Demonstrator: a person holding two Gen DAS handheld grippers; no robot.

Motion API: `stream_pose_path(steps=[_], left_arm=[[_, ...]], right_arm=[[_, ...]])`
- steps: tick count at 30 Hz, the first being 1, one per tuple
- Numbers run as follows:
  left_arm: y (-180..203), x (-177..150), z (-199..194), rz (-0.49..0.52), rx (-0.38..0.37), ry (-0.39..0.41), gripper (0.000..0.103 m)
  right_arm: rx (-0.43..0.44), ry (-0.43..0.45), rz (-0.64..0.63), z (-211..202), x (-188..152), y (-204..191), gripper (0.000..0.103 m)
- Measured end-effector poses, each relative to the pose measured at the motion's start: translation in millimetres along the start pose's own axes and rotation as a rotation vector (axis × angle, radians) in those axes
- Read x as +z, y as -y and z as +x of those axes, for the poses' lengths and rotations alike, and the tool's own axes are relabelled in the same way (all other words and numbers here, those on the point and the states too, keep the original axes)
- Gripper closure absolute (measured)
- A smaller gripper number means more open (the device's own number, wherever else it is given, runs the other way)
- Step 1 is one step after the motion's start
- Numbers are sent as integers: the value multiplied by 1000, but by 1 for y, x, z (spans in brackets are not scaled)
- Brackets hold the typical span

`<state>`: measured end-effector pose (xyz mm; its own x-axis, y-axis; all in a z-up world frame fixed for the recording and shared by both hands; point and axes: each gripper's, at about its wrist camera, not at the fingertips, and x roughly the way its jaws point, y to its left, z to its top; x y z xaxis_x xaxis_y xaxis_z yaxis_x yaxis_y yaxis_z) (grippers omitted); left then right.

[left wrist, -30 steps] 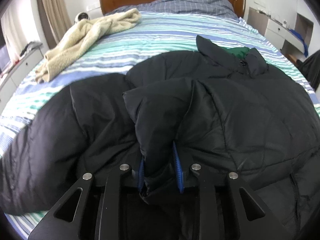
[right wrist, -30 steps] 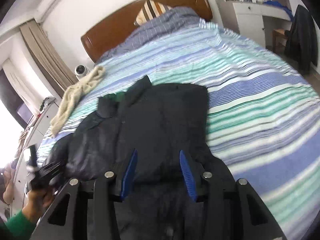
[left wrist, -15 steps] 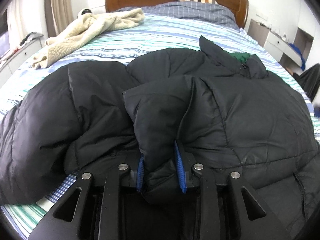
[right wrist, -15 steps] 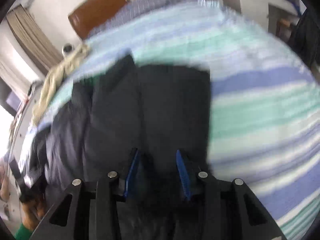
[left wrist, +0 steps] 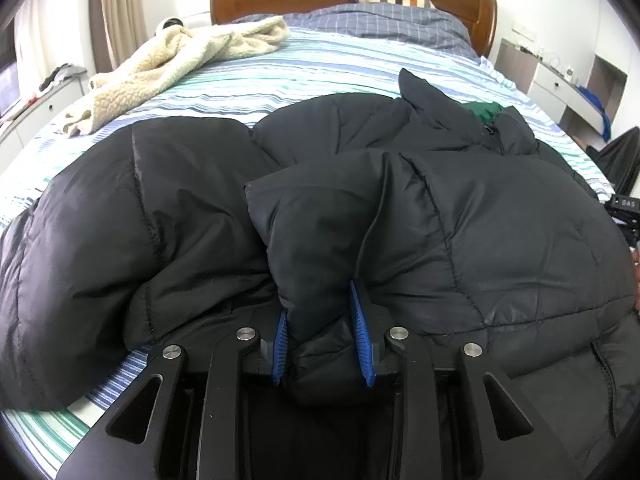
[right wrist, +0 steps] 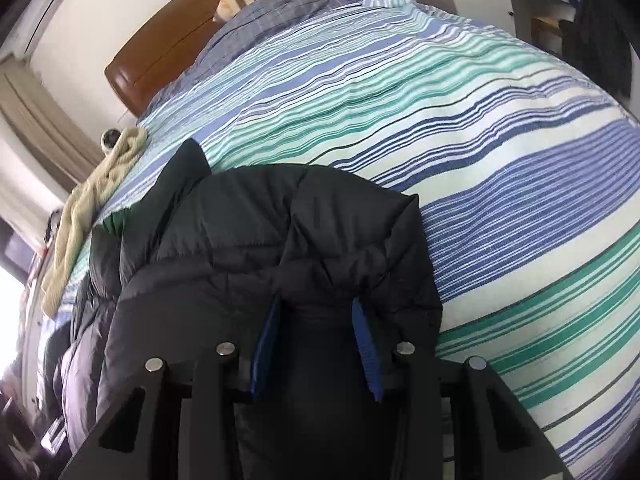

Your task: Fold large clothes

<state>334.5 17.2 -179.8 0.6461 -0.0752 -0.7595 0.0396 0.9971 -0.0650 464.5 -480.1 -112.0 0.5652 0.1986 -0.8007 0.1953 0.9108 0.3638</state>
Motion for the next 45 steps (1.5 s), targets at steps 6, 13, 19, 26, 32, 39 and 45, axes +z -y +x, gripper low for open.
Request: stream_pose_path(steps=[6, 13, 19, 26, 32, 39, 45], left_arm=[[1, 0, 0, 1, 2, 0, 73], [3, 1, 0, 19, 22, -2, 73], [5, 2, -22, 44, 160, -51, 32], [-22, -52, -118, 0, 17, -94, 12], [-81, -73, -168, -137, 49, -77, 7], [-200, -92, -164, -485, 93, -96, 7], [-282, -118, -133, -857, 9, -50, 7]], right_arm=[[41, 18, -73, -69, -24, -18, 63], [72, -156, -89, -56, -88, -16, 63], [55, -77, -78, -95, -93, -28, 63], [85, 30, -268, -191, -174, -66, 21], [82, 67, -296, -230, -234, -77, 21], [99, 60, -261, -243, -263, -81, 21], [102, 65, -299, -252, -271, -94, 21]])
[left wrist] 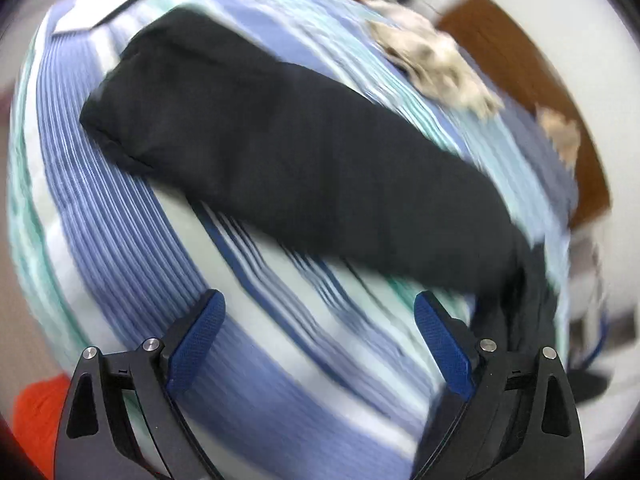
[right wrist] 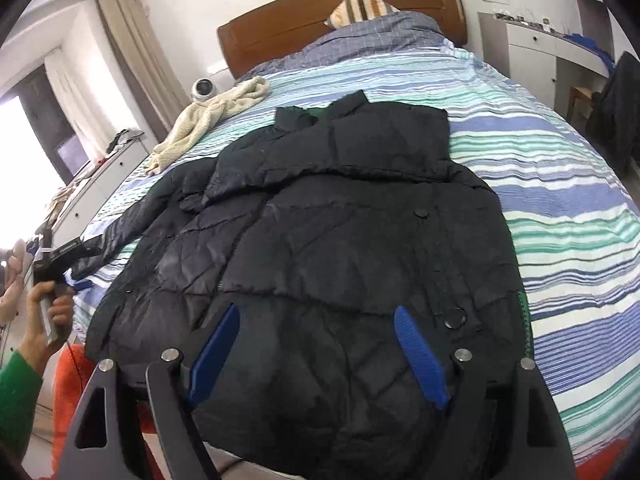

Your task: Fold large clothes

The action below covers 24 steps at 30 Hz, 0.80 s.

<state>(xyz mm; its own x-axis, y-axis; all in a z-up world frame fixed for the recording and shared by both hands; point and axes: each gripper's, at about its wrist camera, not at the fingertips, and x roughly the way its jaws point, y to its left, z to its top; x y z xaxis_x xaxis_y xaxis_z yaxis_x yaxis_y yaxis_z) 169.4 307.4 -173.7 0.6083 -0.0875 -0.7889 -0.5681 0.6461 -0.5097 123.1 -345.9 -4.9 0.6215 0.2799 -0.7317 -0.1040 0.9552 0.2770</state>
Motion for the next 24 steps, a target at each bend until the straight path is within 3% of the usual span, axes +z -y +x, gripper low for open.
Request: stream_pose_path(steps=[3, 6, 7, 9, 10, 11, 15, 18, 22, 24], left_arm=[[-11, 23, 7, -82, -6, 65, 7], [-17, 41, 14, -137, 47, 127, 10], [-18, 45, 16, -162, 69, 143, 18], [-26, 53, 17, -204, 136, 154, 73], [-29, 57, 17, -218, 118, 150, 87], [-28, 59, 15, -213, 105, 151, 91], [28, 63, -26, 32, 170, 271, 96], [87, 59, -62, 217, 168, 367, 96], [182, 31, -117, 482, 87, 478, 96], [240, 1, -138, 632, 19, 517, 96]], right_arm=[[1, -8, -29, 2, 0, -10, 21], [22, -14, -37, 4, -3, -19, 21], [32, -20, -35, 5, -5, -21, 21], [45, -35, -34, 9, -10, -25, 21], [49, -42, -35, 11, -13, -27, 21], [54, -52, -37, 13, -16, -28, 21], [68, -69, -34, 17, -22, -30, 21], [71, -64, -18, 19, -22, -27, 21], [81, -40, 6, 16, -18, -22, 21], [90, -9, 15, 10, -17, -21, 21]])
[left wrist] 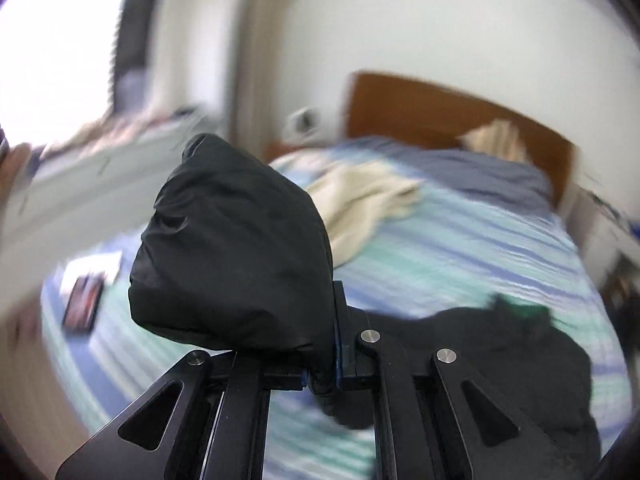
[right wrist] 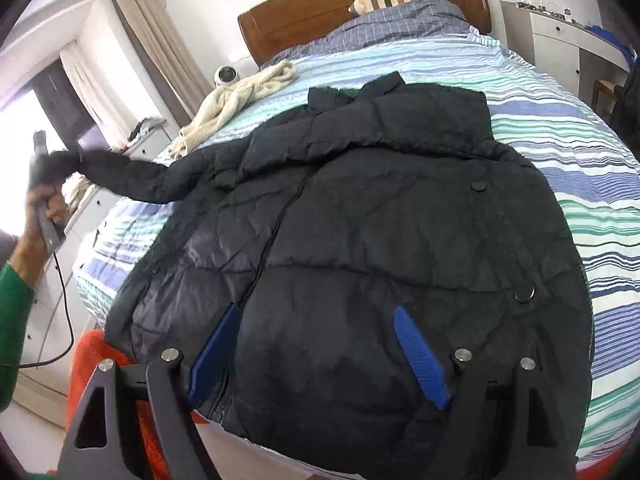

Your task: Fold large clothes

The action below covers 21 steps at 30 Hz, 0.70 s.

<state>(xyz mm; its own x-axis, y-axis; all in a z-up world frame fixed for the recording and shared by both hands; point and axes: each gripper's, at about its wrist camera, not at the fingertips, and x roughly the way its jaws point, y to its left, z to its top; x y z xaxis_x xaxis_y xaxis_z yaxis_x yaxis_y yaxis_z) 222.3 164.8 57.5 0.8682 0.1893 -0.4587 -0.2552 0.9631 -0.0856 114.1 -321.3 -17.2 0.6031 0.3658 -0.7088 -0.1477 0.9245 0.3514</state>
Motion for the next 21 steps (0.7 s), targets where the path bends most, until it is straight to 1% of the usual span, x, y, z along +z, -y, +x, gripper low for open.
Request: stream_pose_path(steps=[1, 2, 5, 7, 8, 10, 11, 12, 13, 14, 15, 16, 17, 18, 20, 21], left_arm=[[23, 5, -8, 49, -33, 19, 96], [54, 9, -16, 112, -80, 40, 96], [133, 2, -30, 260, -203, 61, 96], [190, -15, -28, 360, -271, 54, 96], [220, -30, -25, 409, -300, 42, 96], [271, -61, -12, 484, -341, -10, 95], [290, -74, -7, 512, -350, -34, 93], [318, -98, 6, 562, -358, -72, 88], [335, -117, 11, 596, -369, -105, 76], [355, -142, 22, 641, -371, -154, 64], [369, -163, 27, 673, -358, -190, 36], [373, -180, 32, 697, -339, -210, 24], [374, -193, 36, 717, -329, -226, 24], [375, -211, 35, 749, -335, -252, 24], [366, -224, 25, 774, -345, -256, 23], [357, -223, 15, 775, -352, -252, 21]], right_arm=[[2, 13, 3, -3, 0, 0, 21], [4, 26, 7, -6, 0, 2, 21], [2, 45, 36, -15, -4, 11, 21], [-5, 48, 56, -19, -5, 18, 21], [-14, 55, 69, -23, -7, 24, 21], [-30, 67, 90, -29, -9, 33, 21], [-38, 73, 105, -32, -11, 38, 21], [-43, 76, 116, -34, -13, 42, 21], [-49, 78, 130, -36, -15, 47, 21], [-56, 77, 143, -38, -17, 51, 21], [-61, 74, 150, -39, -19, 54, 21], [-67, 68, 158, -39, -21, 57, 21], [-73, 64, 164, -40, -22, 61, 21], [-77, 63, 168, -41, -24, 64, 21], [-85, 61, 181, -43, -26, 69, 21], [-83, 61, 193, -44, -26, 72, 21]])
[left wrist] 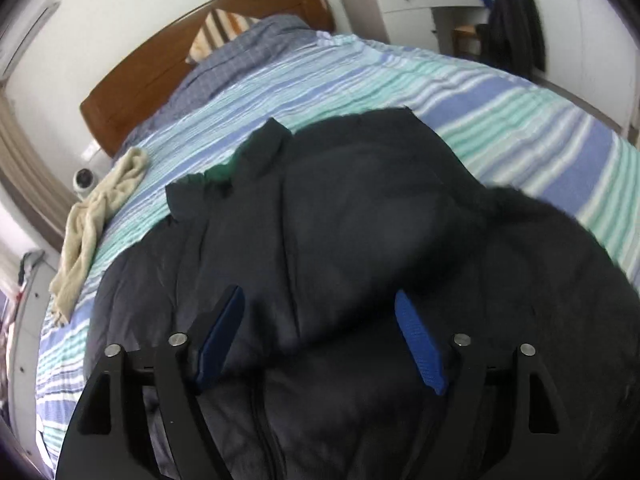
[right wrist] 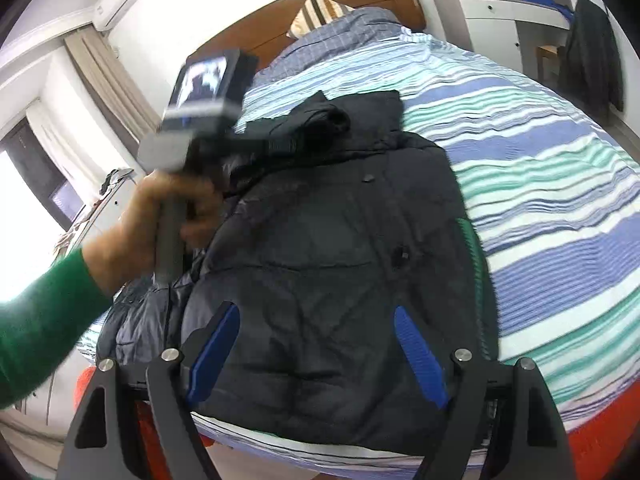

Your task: Fold large clothes

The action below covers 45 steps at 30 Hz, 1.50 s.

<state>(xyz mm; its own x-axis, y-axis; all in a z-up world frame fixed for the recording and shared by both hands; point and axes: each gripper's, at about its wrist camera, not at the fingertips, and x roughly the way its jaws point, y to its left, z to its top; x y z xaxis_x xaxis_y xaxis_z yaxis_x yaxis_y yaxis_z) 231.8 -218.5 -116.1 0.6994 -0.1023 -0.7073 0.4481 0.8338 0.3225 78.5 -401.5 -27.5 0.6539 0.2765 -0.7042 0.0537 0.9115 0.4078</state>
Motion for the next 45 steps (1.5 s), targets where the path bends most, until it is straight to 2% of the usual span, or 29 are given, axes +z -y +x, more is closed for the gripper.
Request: stream_pose_path(steps=[3, 4, 7, 10, 12, 14, 17, 18, 19, 20, 21, 23, 24, 26, 29, 32, 34, 36, 38, 40, 43, 45], left_arm=[[-35, -33, -36, -81, -34, 24, 6], [-44, -38, -32, -113, -32, 25, 2], [-101, -75, -35, -225, 30, -30, 2], [-158, -112, -10, -362, 139, -168, 5], [-185, -126, 5, -466, 130, -243, 9], [-204, -136, 26, -557, 101, -317, 13], [-206, -130, 47, -588, 130, -343, 13], [-204, -124, 53, -584, 158, -338, 13], [-204, -120, 57, -582, 183, -339, 15], [-205, -116, 64, -591, 224, -336, 17], [-210, -115, 70, -620, 271, -338, 22], [-222, -118, 76, -721, 346, -346, 24], [-230, -123, 80, -798, 365, -349, 24], [-239, -129, 84, -890, 344, -349, 24], [-236, -131, 79, -859, 308, -340, 24], [-232, -142, 54, -812, 264, -321, 23], [-235, -151, 28, -810, 236, -292, 23], [-239, -150, -1, -802, 237, -228, 23], [-241, -141, -21, -773, 239, -155, 22], [-241, -118, -24, -723, 216, -103, 21], [-232, -81, -8, -639, 144, -49, 21], [-225, -65, 17, -590, 109, -44, 22]], right_arm=[[20, -9, 30, 5, 12, 9, 21], [27, -5, 28, 7, 20, 9, 21], [75, 14, 18, 20, 56, 5, 21], [151, -10, 71, 53, 103, 6, 21], [193, -12, 113, 85, 131, 9, 21], [196, -51, 163, 124, 155, 11, 21], [203, -99, 264, 179, 177, 16, 22], [219, -91, 275, 187, 180, 16, 25], [209, -84, 260, 193, 187, 13, 50], [147, -62, 226, 194, 191, 9, 78], [127, -31, 208, 191, 193, 7, 79], [104, 54, 186, 178, 197, 6, 81], [89, 78, 183, 174, 197, 6, 81], [64, 88, 172, 176, 194, 10, 82], [22, 11, 141, 198, 181, 18, 81], [29, -36, 143, 203, 171, 28, 73], [31, -52, 140, 197, 173, 33, 50], [5, -29, 105, 179, 174, 33, 42], [-37, 27, 53, 157, 180, 29, 42], [-63, 97, -21, 135, 192, 15, 42], [4, 127, -110, 131, 212, -8, 42], [70, 127, -142, 141, 223, -23, 42]])
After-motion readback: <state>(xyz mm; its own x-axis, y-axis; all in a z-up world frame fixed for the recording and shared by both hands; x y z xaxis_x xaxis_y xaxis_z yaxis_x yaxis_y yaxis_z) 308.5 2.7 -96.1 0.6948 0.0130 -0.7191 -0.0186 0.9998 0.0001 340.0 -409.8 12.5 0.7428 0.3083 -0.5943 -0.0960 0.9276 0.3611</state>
